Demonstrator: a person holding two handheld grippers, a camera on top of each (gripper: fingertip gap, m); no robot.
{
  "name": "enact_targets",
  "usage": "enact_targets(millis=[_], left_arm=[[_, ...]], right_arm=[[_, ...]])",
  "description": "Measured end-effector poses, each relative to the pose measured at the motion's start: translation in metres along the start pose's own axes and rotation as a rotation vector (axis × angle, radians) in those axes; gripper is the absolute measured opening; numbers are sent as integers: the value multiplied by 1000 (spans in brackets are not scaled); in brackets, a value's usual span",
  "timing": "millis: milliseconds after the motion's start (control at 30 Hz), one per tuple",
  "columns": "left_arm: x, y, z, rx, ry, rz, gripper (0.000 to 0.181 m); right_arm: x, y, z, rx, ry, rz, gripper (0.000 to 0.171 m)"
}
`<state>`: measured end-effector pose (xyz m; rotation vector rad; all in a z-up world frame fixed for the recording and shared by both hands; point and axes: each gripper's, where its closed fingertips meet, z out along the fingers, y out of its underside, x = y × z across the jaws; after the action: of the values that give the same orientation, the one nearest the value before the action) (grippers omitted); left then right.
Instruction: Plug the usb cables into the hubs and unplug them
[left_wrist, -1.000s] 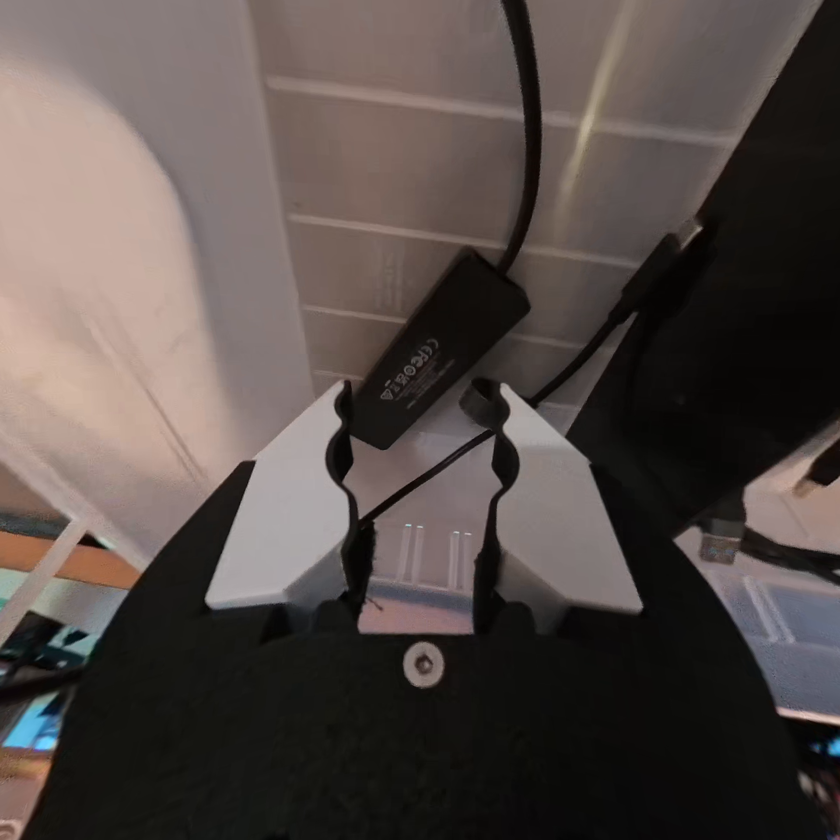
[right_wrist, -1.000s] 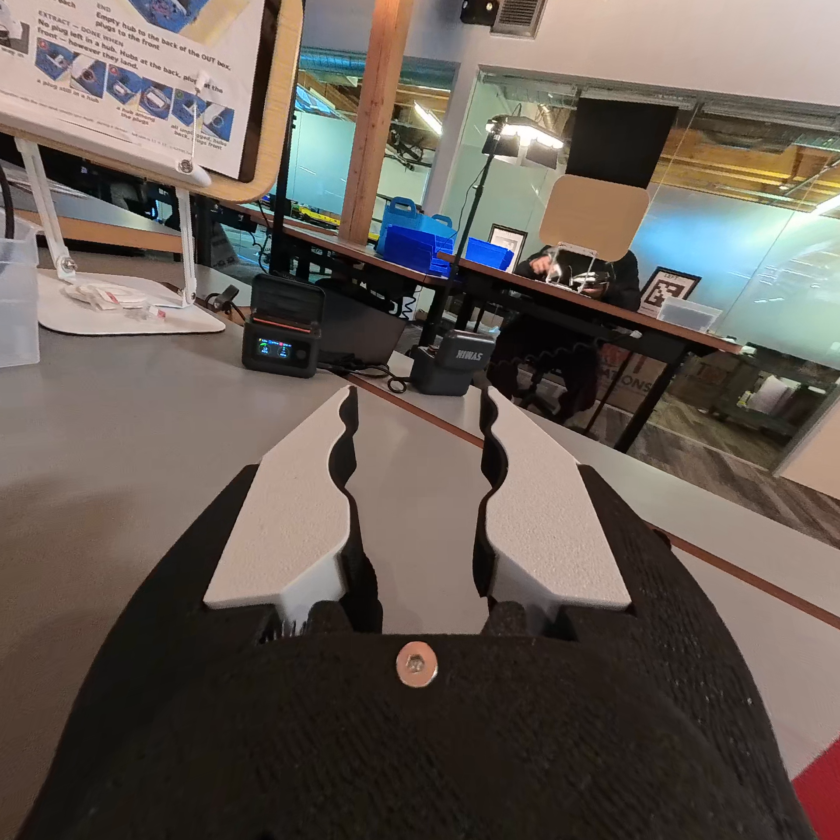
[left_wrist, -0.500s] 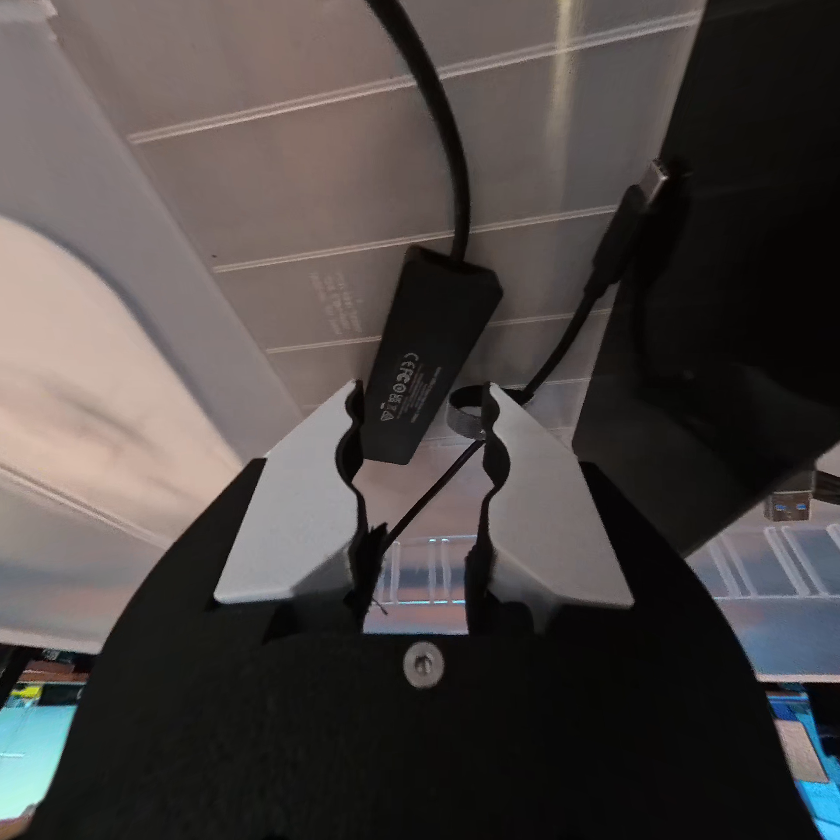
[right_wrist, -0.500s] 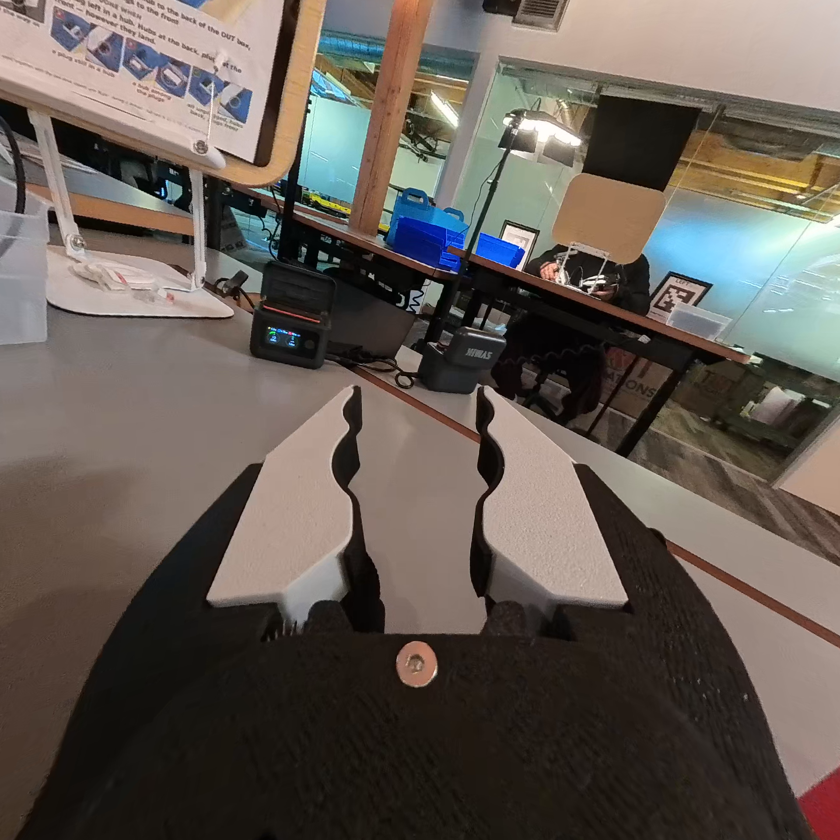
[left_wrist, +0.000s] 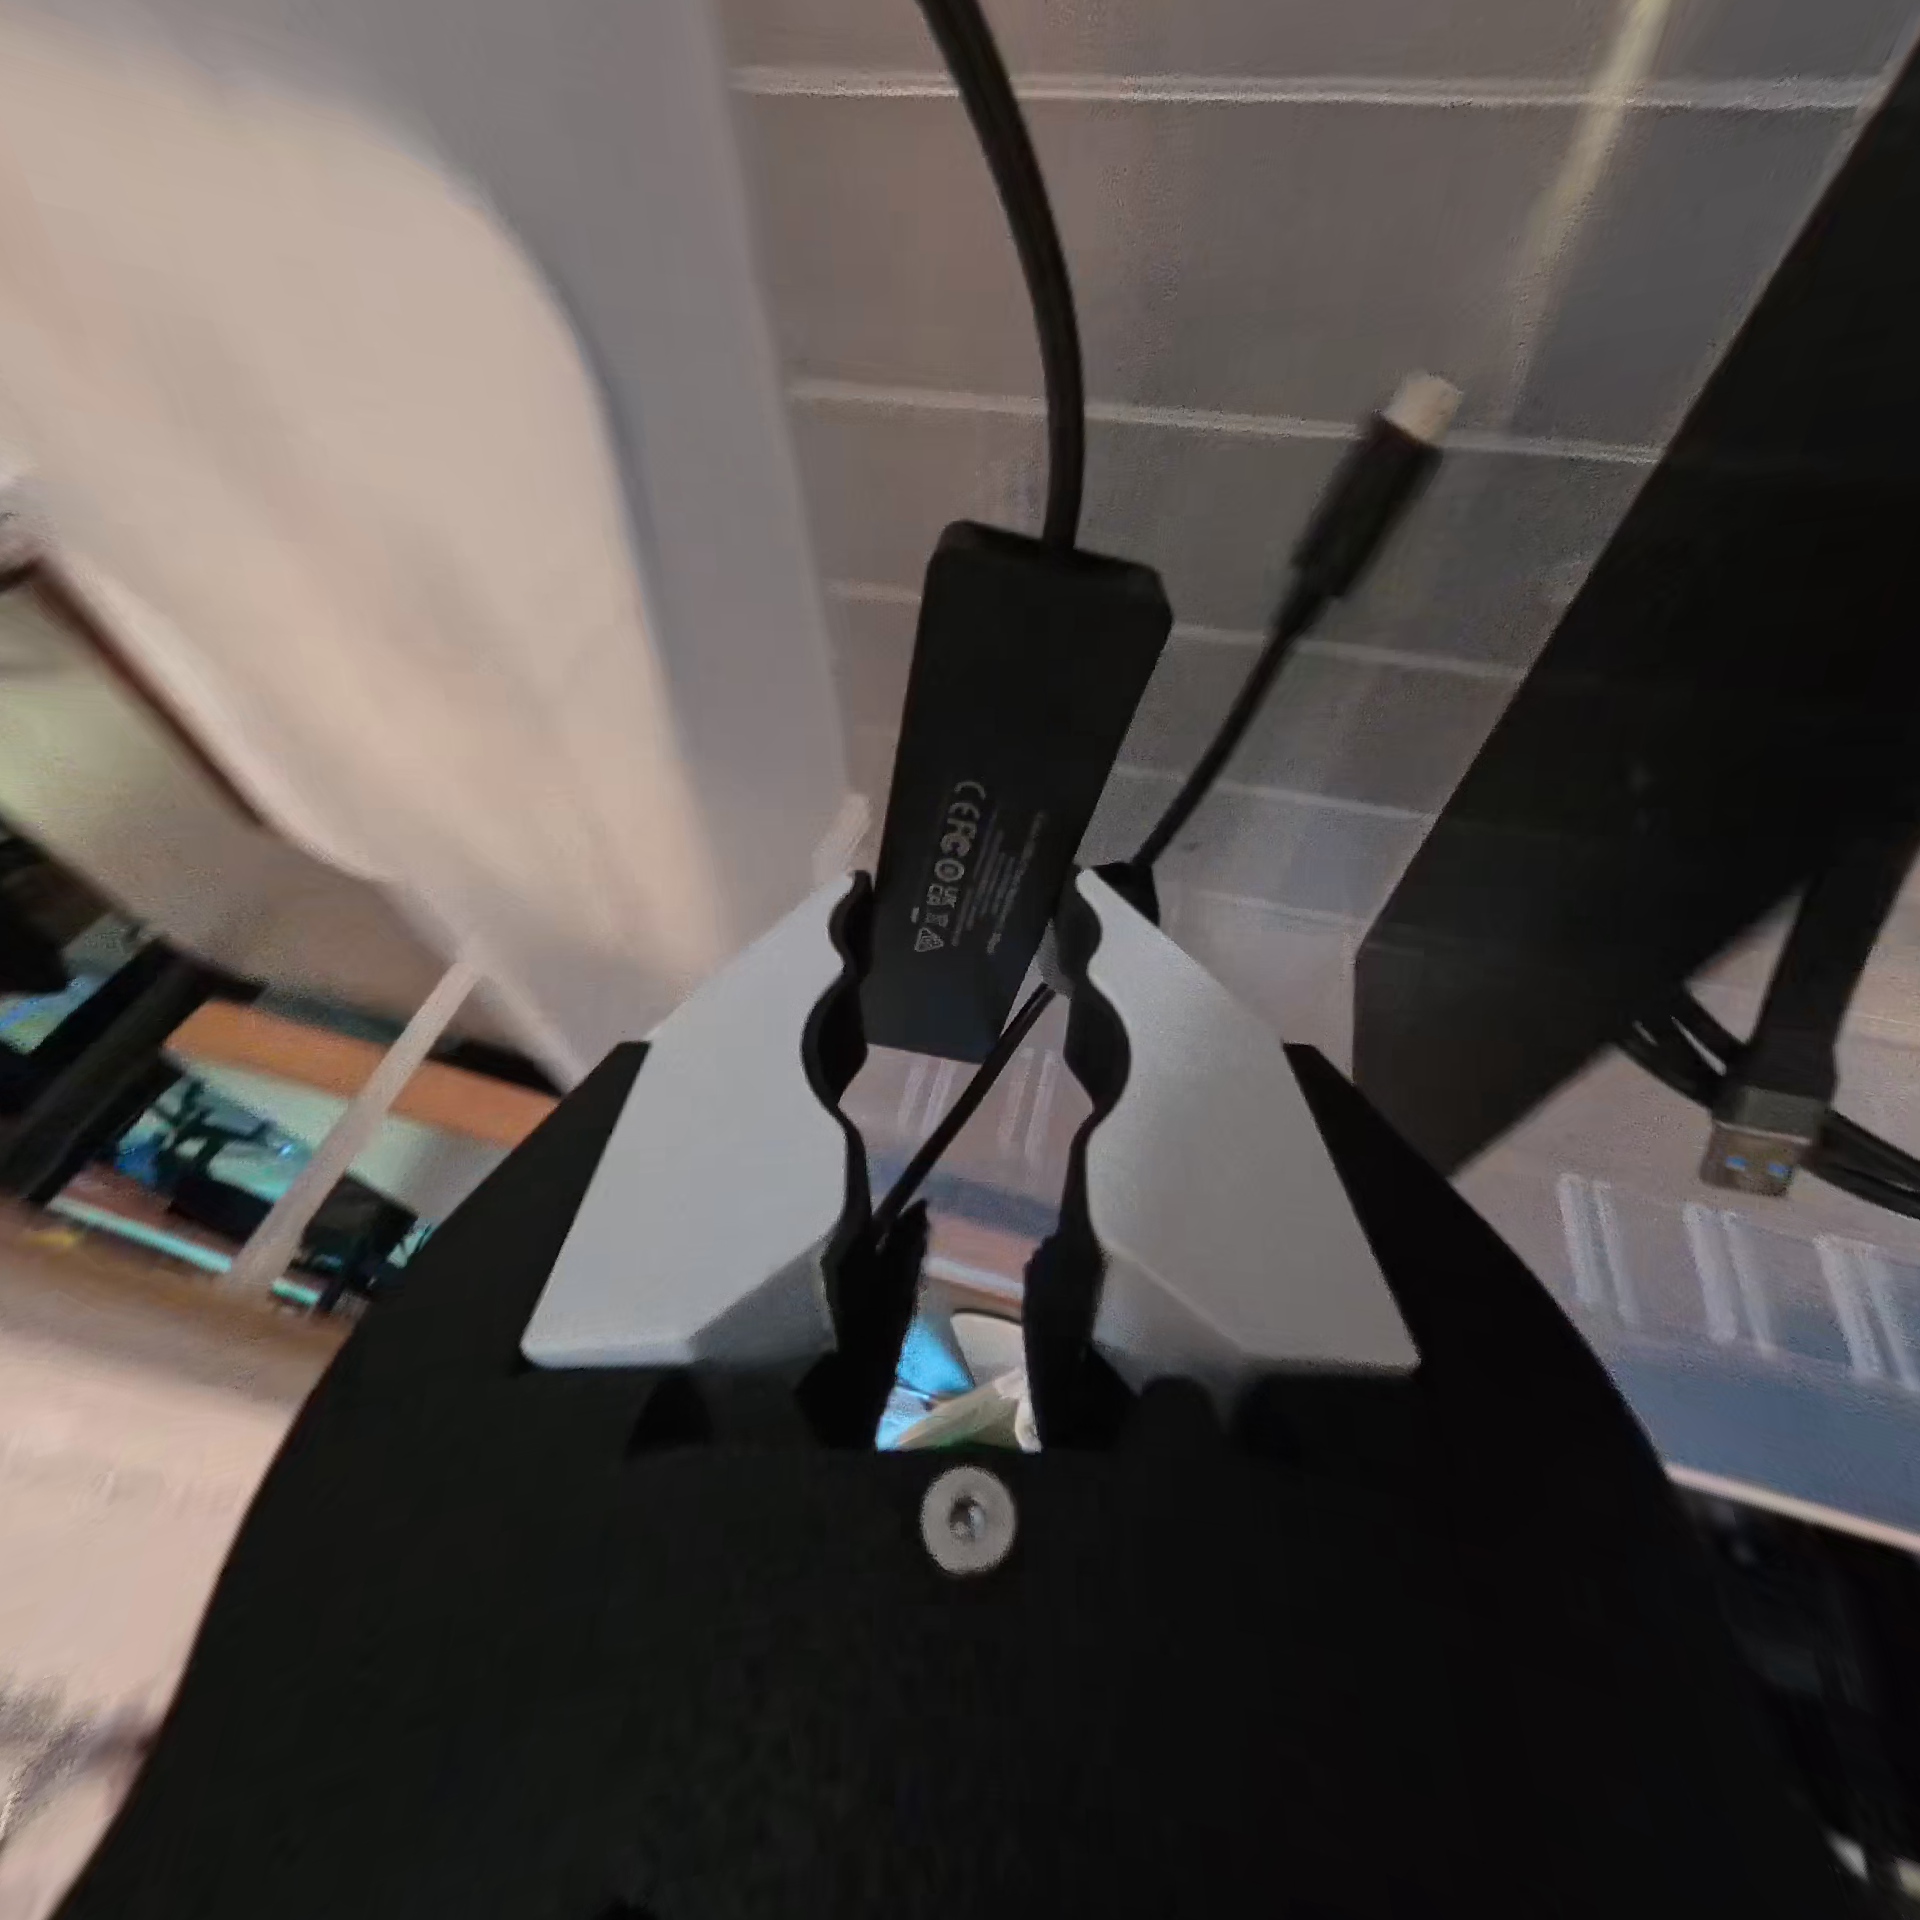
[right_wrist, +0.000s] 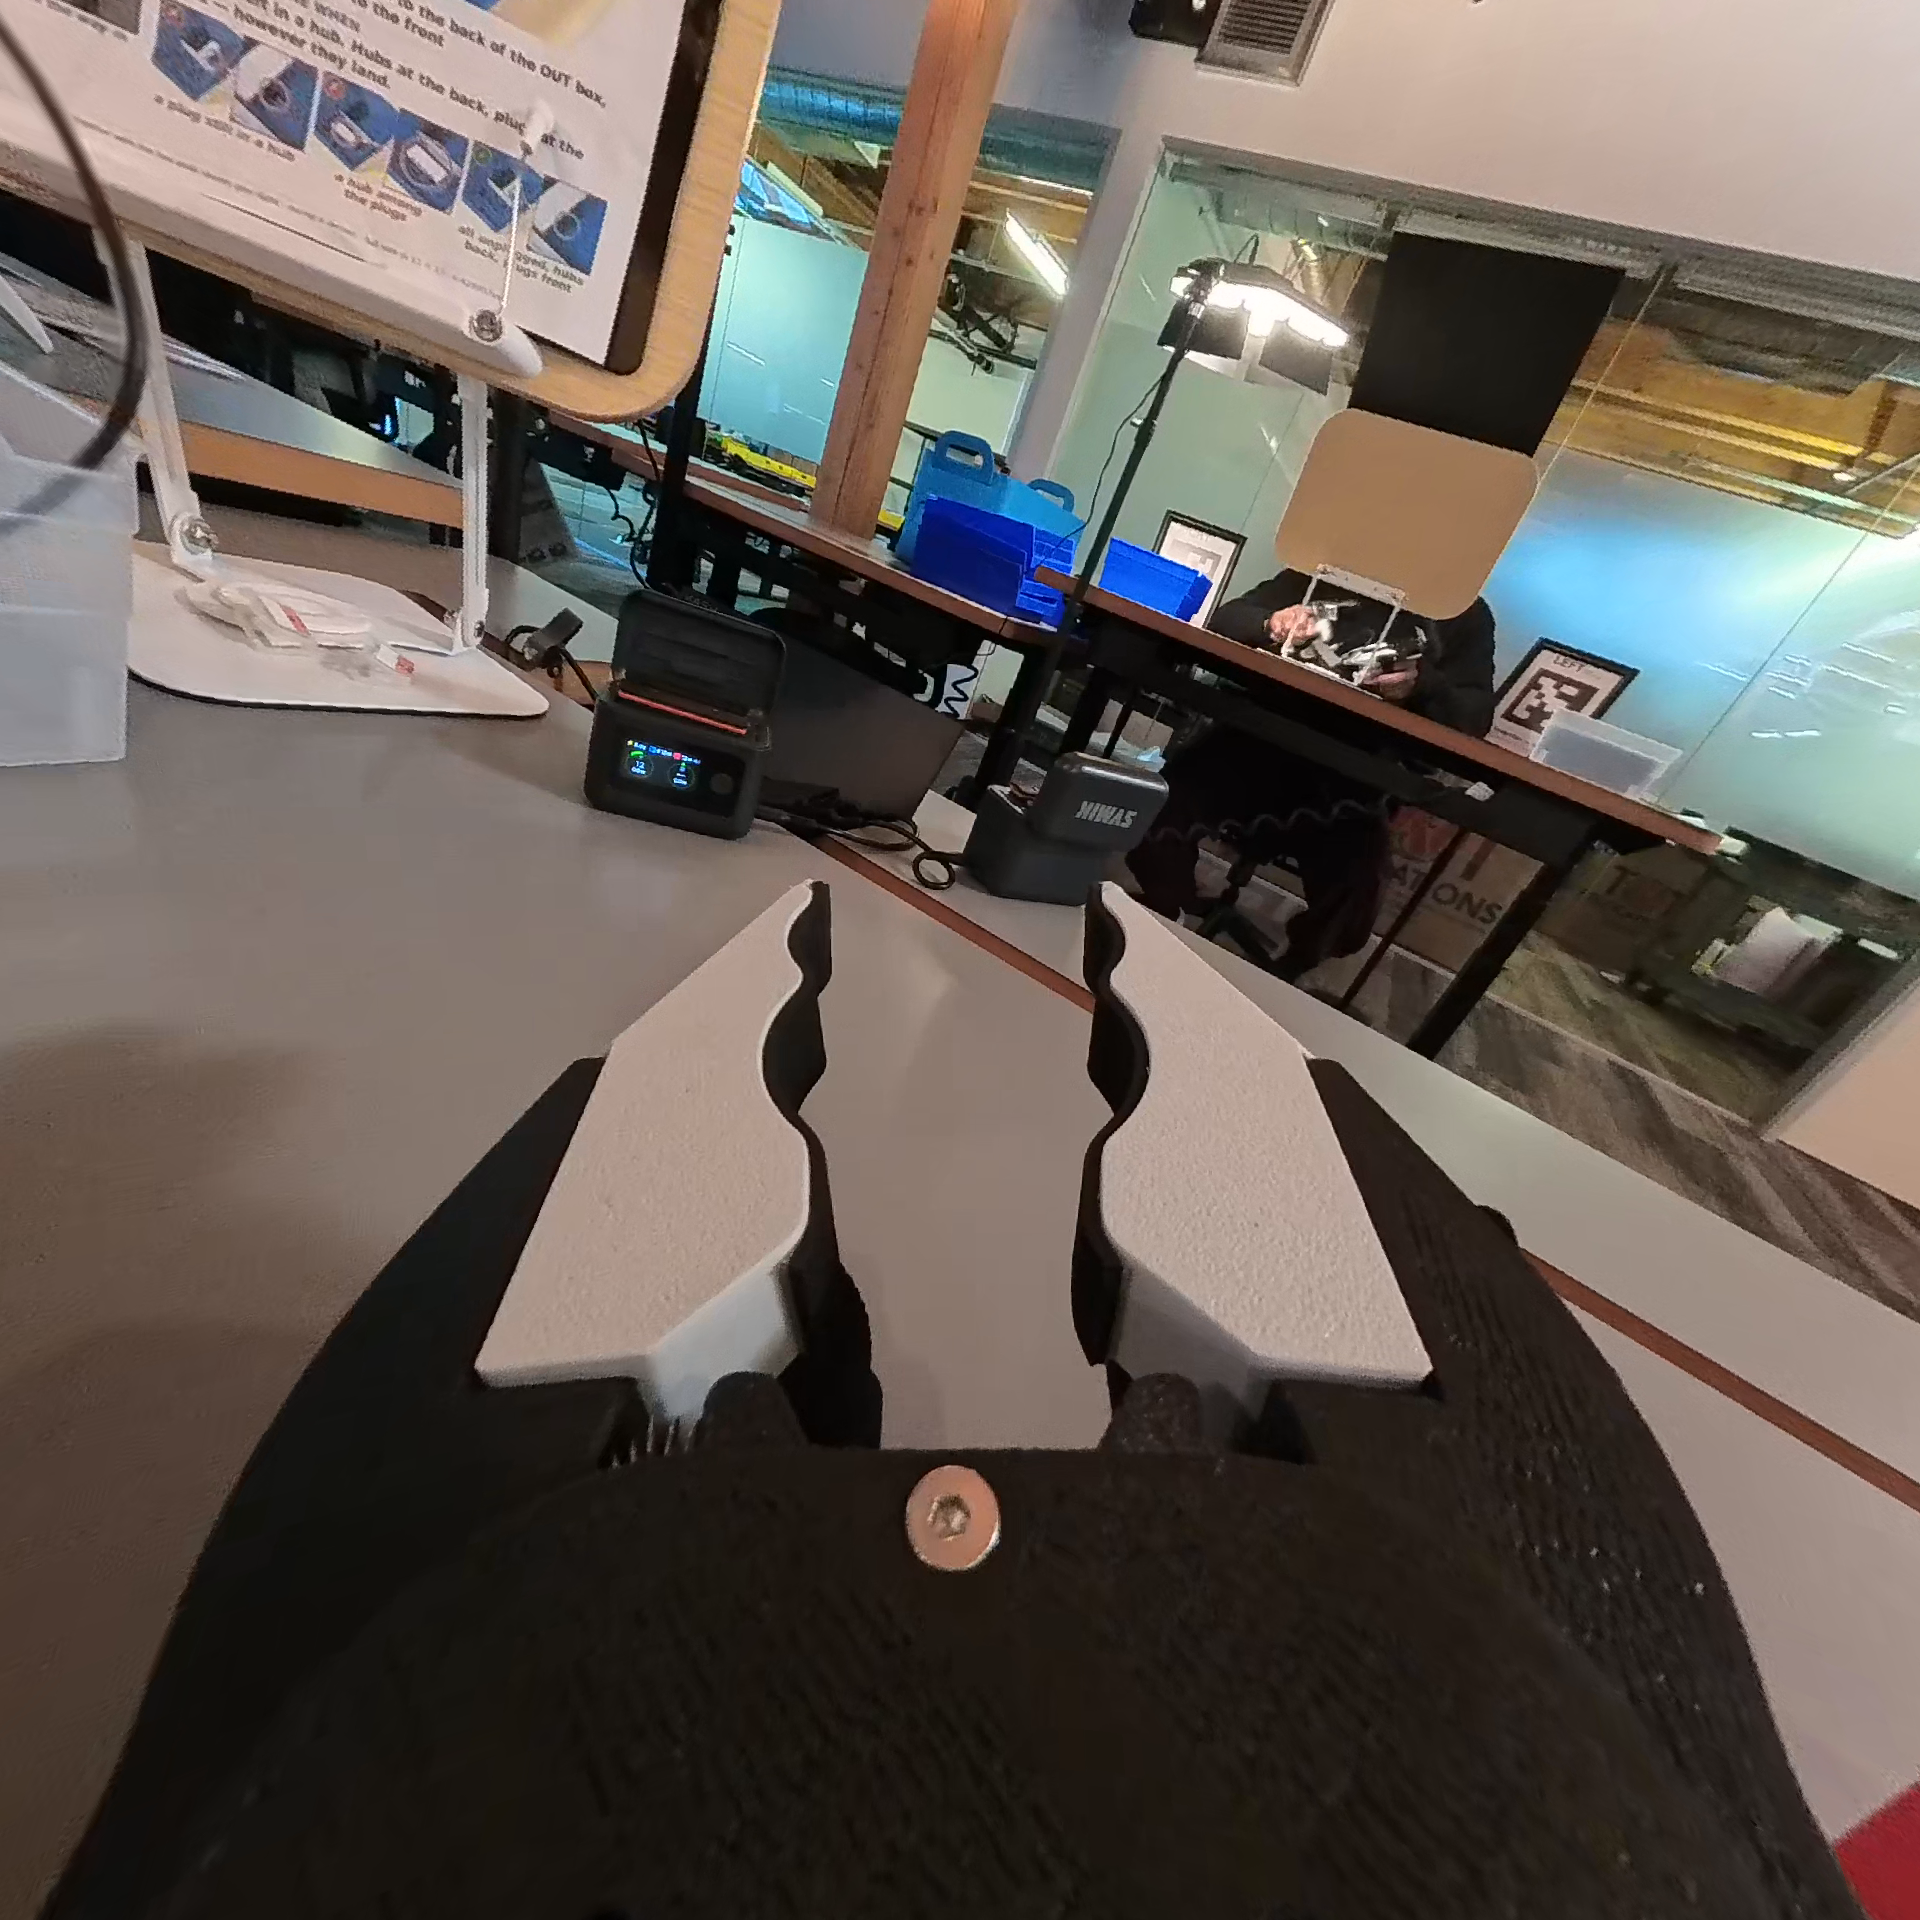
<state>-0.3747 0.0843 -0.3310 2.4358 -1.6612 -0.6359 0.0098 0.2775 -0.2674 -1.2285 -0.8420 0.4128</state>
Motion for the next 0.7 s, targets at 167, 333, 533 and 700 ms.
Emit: enact_targets(millis=[167,333,533,700], left_arm=[[-32,18,-91,30,-297,-68,33],[-60,-22,-198,236,-506,-104,33],[-44,-156,-213,538,-262,47,33],[-54,-224,-152,522,-40,10,33]], right_arm=[[0,0,1,-2,2,-4,47],[3,0,0,1,19,6,47],[31,-8,-11,52,158,29,46],[41,-10,-15,76,212,42,46]])
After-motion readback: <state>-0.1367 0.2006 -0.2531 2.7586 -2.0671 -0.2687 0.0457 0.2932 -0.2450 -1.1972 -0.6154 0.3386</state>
